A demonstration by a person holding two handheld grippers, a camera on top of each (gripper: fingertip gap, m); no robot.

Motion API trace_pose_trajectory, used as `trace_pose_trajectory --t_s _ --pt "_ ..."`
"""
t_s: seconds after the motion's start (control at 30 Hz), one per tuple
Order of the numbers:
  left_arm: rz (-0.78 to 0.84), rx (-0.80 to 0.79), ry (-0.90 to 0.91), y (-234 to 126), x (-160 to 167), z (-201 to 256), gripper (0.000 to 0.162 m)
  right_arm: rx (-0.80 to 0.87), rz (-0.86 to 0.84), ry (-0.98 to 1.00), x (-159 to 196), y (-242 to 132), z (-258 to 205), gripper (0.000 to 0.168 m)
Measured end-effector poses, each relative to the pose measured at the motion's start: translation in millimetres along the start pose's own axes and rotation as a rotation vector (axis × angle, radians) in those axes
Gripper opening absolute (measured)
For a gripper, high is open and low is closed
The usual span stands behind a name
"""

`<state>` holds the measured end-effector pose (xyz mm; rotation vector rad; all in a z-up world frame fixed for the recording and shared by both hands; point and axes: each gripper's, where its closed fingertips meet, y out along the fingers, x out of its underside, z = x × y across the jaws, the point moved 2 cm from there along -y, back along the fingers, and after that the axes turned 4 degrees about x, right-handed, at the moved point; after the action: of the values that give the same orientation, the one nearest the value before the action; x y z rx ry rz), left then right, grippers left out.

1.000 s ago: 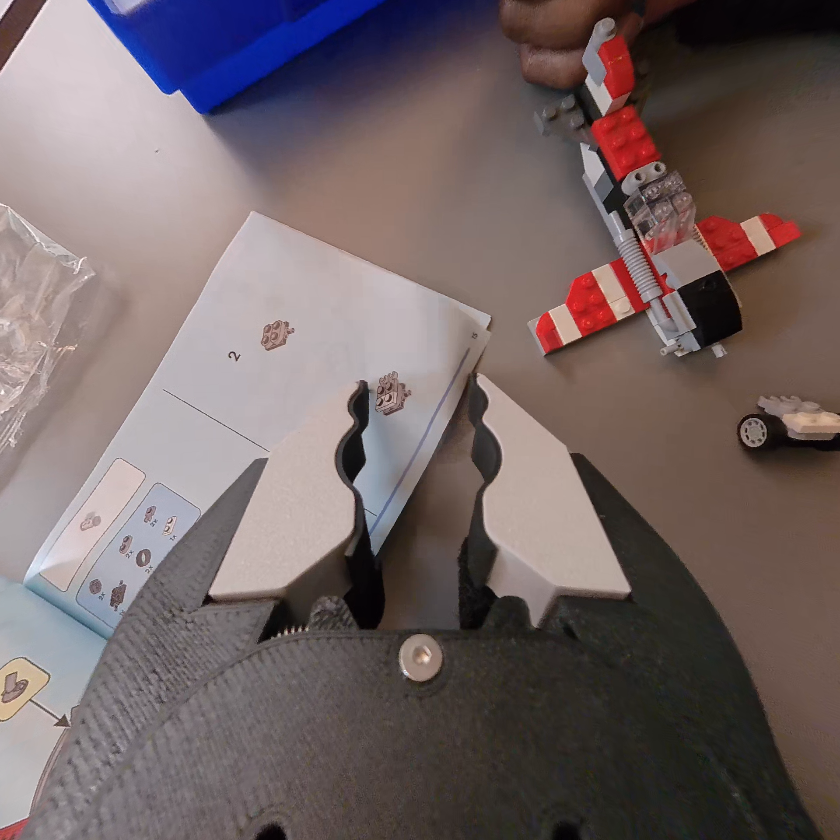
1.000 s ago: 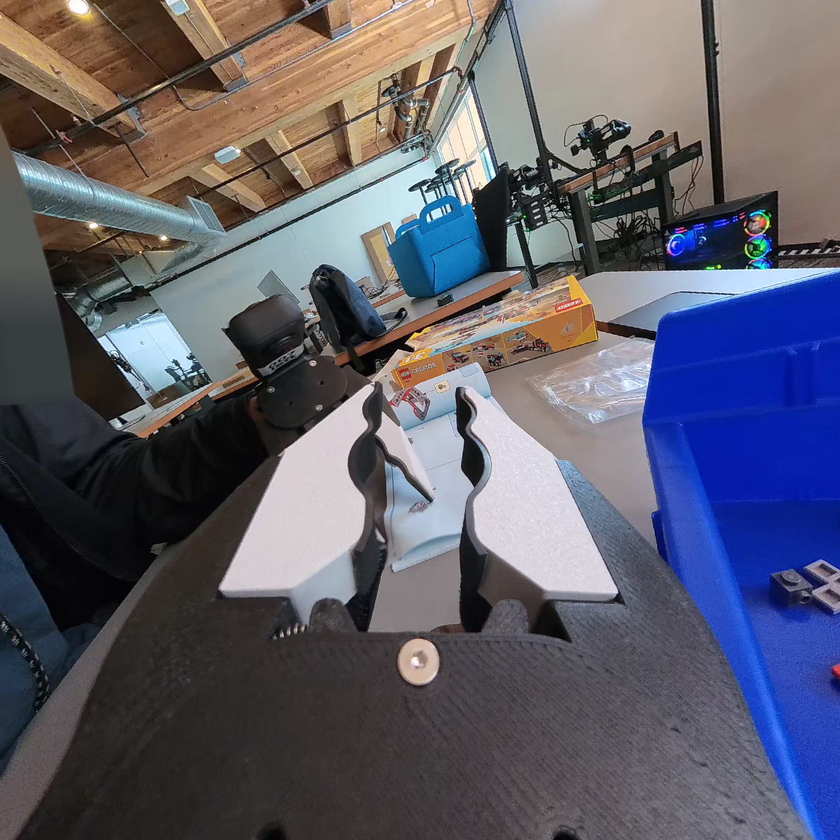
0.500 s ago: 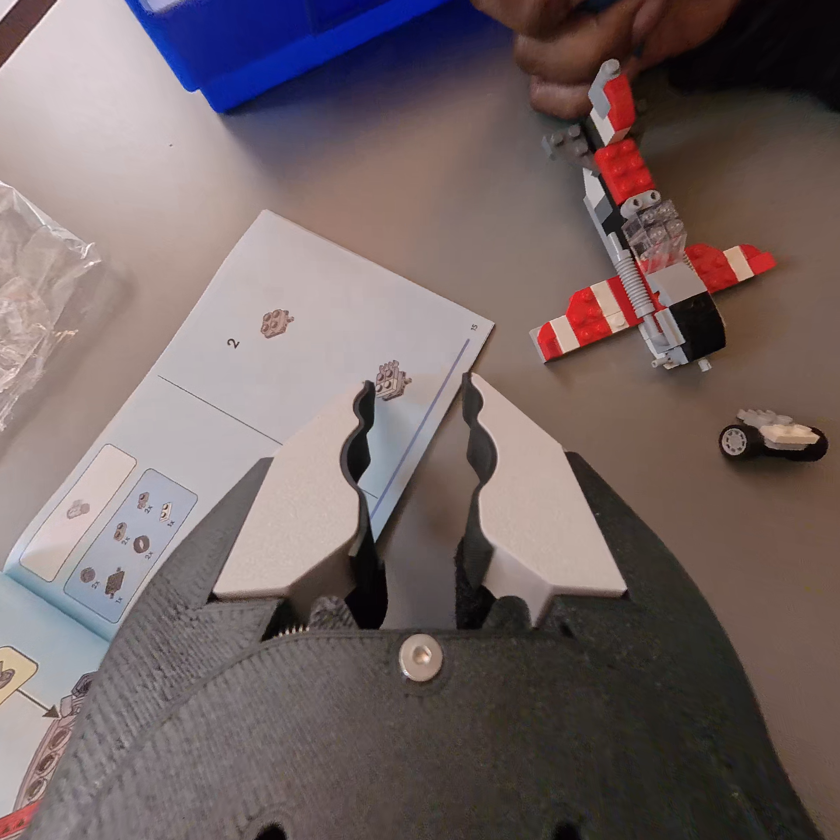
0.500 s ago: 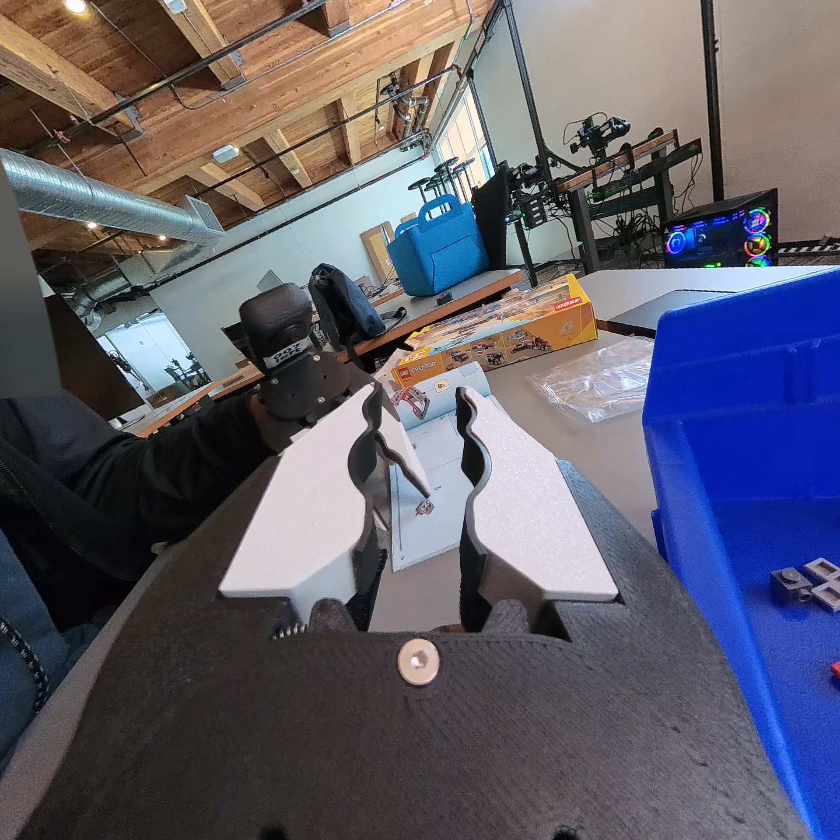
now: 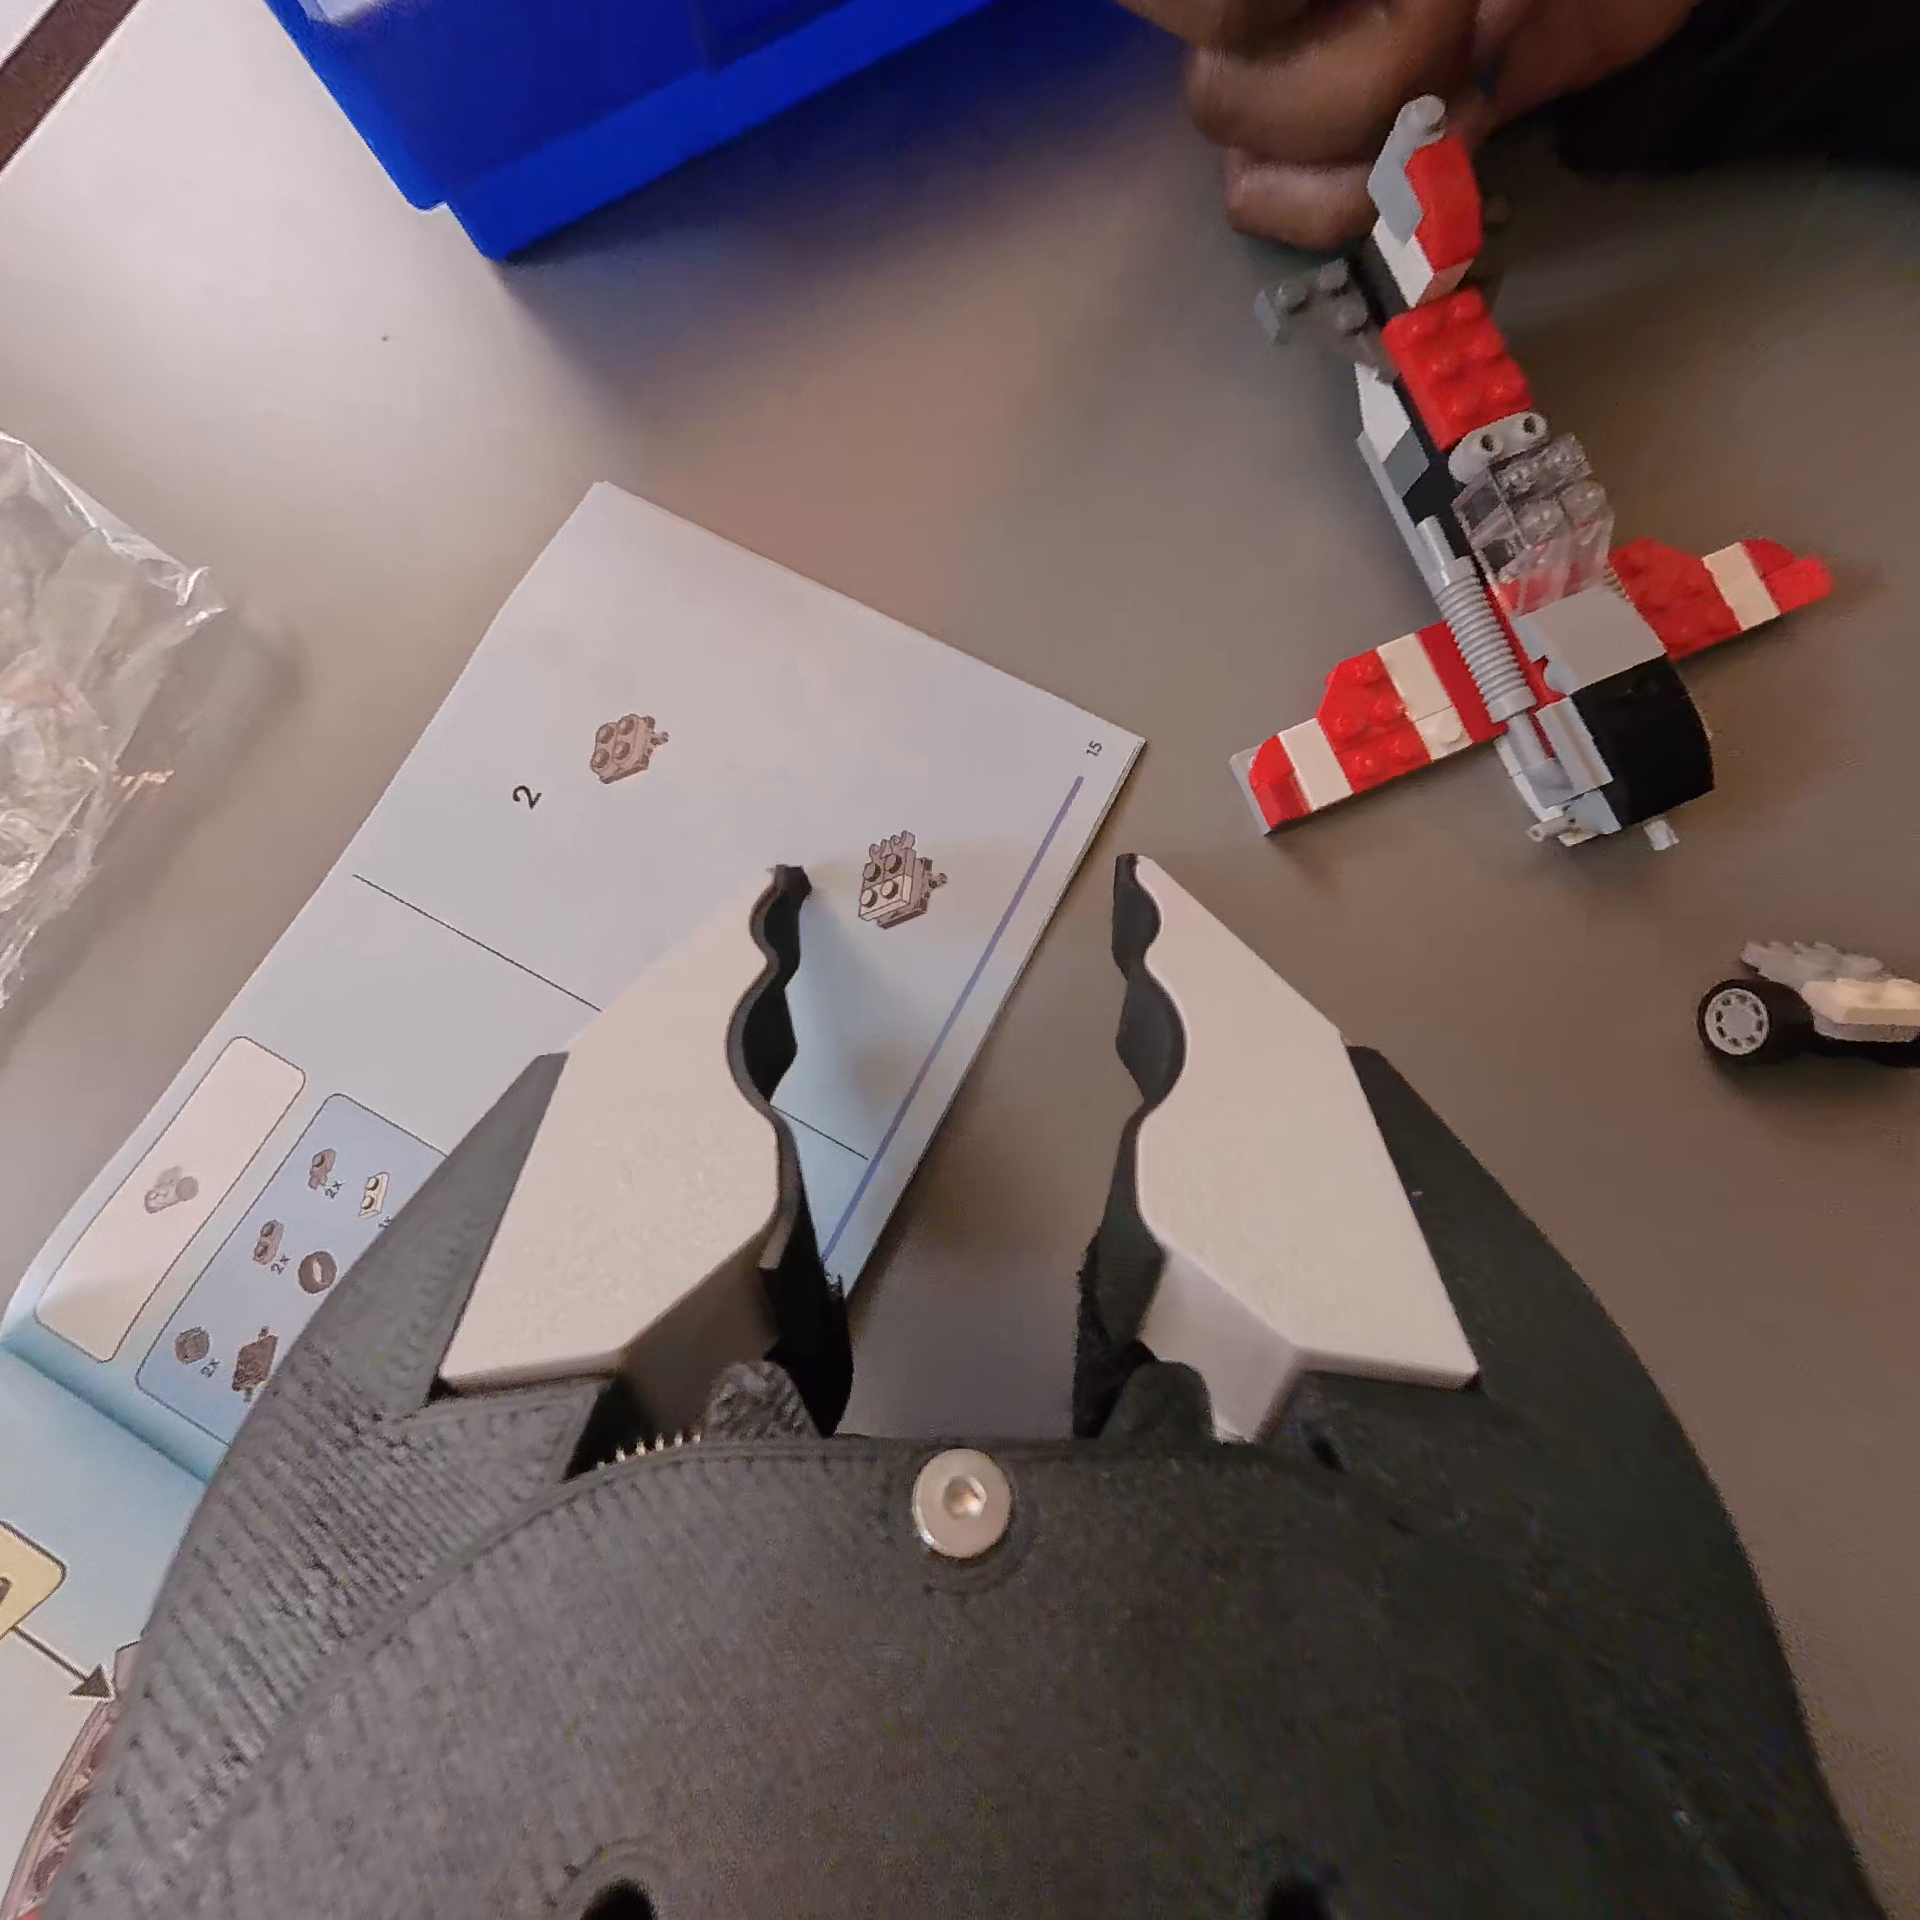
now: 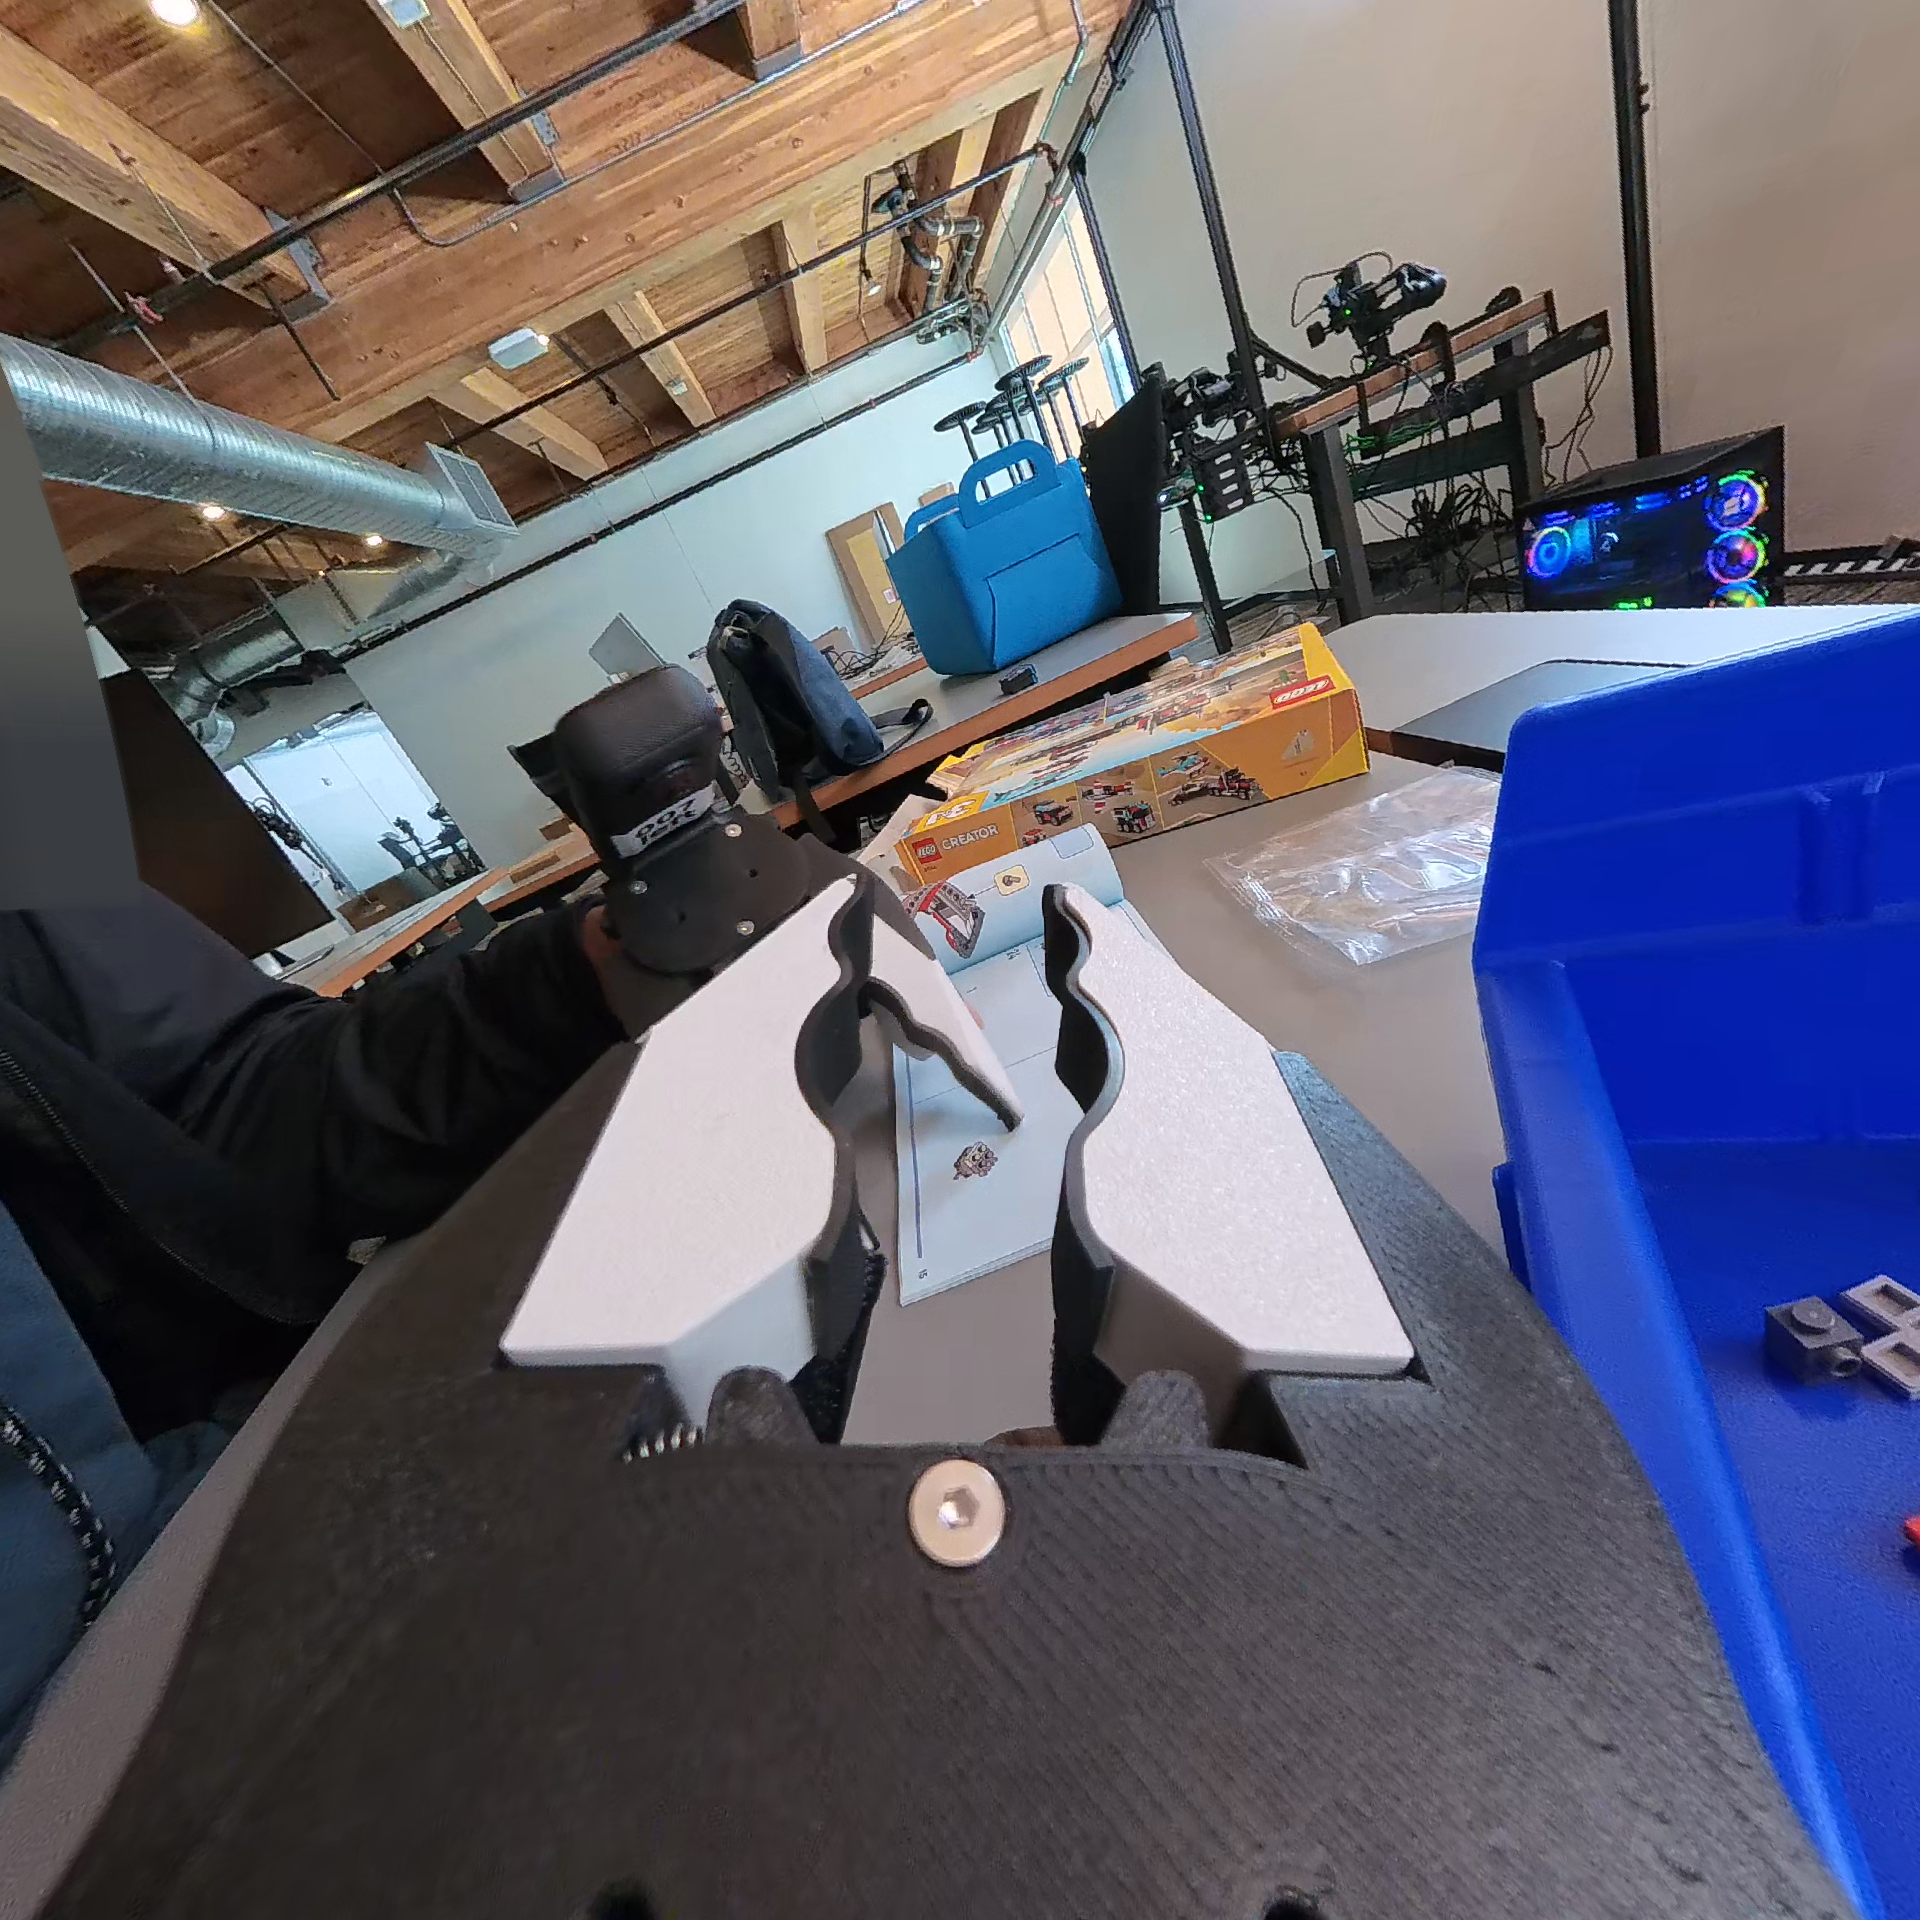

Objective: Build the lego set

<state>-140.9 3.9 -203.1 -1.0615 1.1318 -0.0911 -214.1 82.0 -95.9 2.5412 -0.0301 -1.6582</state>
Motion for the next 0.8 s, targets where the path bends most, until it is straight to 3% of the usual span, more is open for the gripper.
trace_pose_trajectory --t_s 0.5,0.8 --pt "-0.015 -0.011 0.031 -1.5 0.5 0.8 0.050 0.000 0.000 0.000 0.0 0.0 0.0 0.033" --pt "0.012 0.035 -0.041 -4.0 -0.6 1.4 0.043 0.000 0.000 0.000 0.0 0.0 0.1 0.033"
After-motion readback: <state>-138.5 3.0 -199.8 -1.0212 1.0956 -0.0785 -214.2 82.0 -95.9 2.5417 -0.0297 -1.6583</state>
